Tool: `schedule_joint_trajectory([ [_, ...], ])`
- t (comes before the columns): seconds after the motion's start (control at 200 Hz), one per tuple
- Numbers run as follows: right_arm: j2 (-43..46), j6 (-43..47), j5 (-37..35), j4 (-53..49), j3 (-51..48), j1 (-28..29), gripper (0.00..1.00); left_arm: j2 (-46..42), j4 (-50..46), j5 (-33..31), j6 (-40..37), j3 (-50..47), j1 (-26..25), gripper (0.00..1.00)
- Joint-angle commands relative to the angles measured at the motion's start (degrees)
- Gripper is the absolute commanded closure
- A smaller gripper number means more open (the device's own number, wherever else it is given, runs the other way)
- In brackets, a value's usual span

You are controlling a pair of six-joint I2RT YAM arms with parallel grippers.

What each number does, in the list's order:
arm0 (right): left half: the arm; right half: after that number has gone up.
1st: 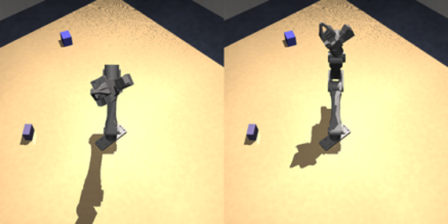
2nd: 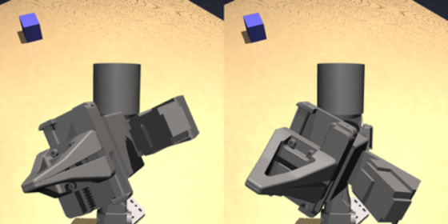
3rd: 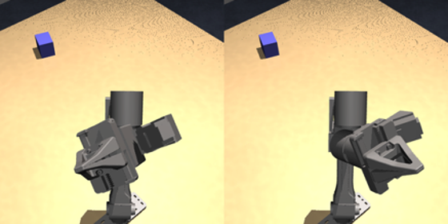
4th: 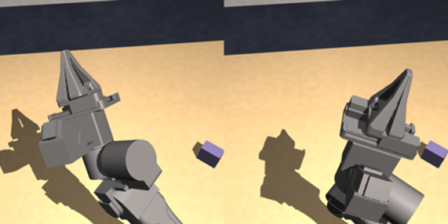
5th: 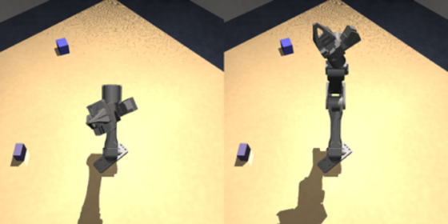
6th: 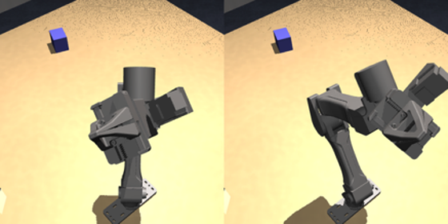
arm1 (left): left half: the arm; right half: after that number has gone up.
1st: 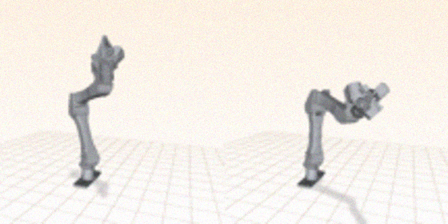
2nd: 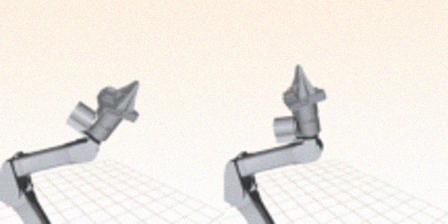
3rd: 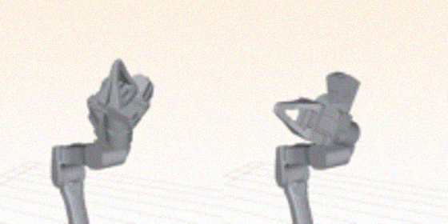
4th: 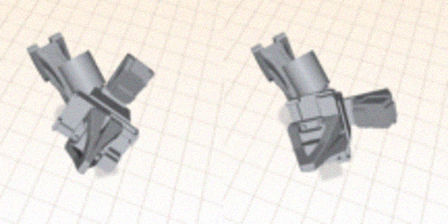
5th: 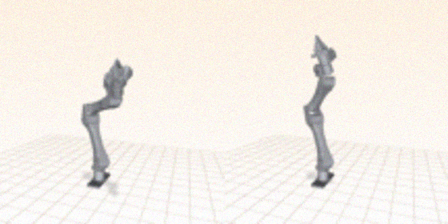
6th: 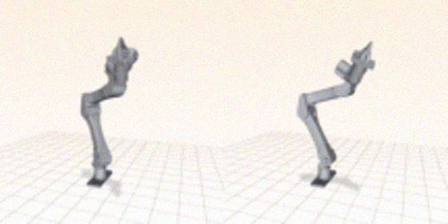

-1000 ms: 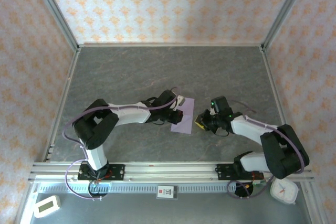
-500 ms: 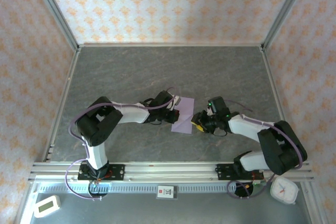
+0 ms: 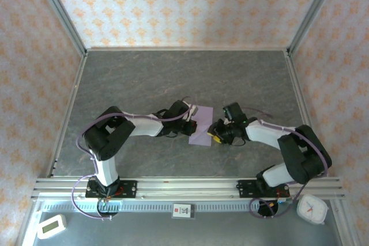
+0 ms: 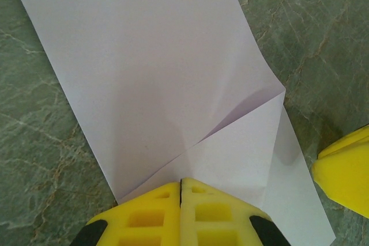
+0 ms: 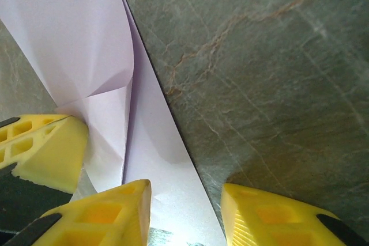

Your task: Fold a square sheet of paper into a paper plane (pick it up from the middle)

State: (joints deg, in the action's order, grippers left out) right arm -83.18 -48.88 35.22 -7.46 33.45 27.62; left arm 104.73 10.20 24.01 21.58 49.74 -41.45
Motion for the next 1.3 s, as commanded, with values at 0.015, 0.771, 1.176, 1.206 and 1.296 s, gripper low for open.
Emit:
schedule_joint_trajectory([
  [0.015,-4.6,1.4,-0.3,12.1,3.9,2.9,0.63,0.6,-2.7,0.2,0.9,-1.9,0.4,1.00],
  [0.771,-4.4,4.4,-2.5,10.3,9.9,2.9,0.67,0.4,-1.3,0.4,1.7,-3.8,0.4,1.00],
  [1.176,-5.0,5.1,-6.3,10.9,6.3,1.4,0.63,0.3,-0.6,0.6,1.9,-4.6,0.5,1.00],
  [1.206,-5.2,5.3,-6.1,11.0,6.1,1.4,0.63,0.2,-0.6,0.7,1.9,-4.6,0.5,1.00],
  [1.296,-5.7,5.2,-5.5,11.4,5.3,1.4,0.63,0.0,-0.7,0.6,1.7,-4.8,0.5,1.00],
])
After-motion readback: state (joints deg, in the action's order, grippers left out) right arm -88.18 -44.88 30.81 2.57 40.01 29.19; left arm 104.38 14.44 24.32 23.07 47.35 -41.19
